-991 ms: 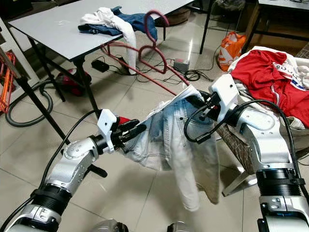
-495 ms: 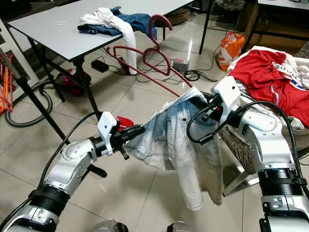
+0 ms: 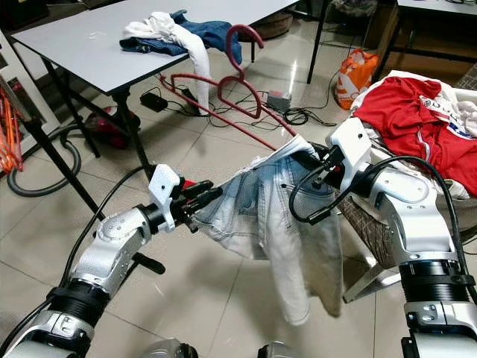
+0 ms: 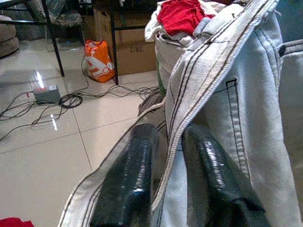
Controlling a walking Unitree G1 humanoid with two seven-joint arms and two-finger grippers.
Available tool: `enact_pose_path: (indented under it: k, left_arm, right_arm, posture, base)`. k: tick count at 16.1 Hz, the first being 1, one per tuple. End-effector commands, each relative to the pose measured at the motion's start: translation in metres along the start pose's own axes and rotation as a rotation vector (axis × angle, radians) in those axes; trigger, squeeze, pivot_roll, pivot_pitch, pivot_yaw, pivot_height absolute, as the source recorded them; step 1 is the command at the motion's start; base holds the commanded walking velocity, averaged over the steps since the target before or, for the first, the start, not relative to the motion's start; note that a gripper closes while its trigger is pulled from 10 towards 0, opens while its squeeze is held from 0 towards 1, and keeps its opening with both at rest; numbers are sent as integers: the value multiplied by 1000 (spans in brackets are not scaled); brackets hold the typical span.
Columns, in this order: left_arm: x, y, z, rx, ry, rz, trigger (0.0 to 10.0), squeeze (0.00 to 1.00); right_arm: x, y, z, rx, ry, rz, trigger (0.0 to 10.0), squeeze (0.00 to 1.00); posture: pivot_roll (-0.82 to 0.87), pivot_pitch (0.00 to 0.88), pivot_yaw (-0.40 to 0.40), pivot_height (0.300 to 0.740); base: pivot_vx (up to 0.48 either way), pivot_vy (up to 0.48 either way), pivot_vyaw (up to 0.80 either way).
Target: Hang hanger
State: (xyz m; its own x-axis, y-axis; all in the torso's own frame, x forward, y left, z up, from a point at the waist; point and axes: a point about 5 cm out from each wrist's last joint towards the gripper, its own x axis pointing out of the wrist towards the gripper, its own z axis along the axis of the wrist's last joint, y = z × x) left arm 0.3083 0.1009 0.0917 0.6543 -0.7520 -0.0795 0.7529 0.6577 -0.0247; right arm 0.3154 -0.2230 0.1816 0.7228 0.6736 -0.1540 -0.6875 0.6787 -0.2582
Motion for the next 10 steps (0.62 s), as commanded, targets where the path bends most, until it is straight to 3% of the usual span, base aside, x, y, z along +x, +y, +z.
enact_pose_path:
  k: [1, 5, 10]
  left_arm:
    - [-1, 3, 1, 5, 0, 10, 10000, 1000]
    - [1, -4, -2, -18, -2, -28, 10000, 1000]
    - [2, -12, -7, -56, 1, -72, 10000, 1000]
  right_arm:
    - [-3, -4, 11, -44, -43, -12, 0, 0]
    - [1, 2, 21, -30, -79, 25, 0, 0]
    - [-4, 14, 9, -15, -11, 137, 0, 0]
  posture:
    - [-145, 0, 62, 740]
    - [-146, 0, 62, 740]
    - [-148, 0, 63, 740]
  base:
    - [0, 0, 0]
    - [0, 0, 0]
    - [0, 0, 0]
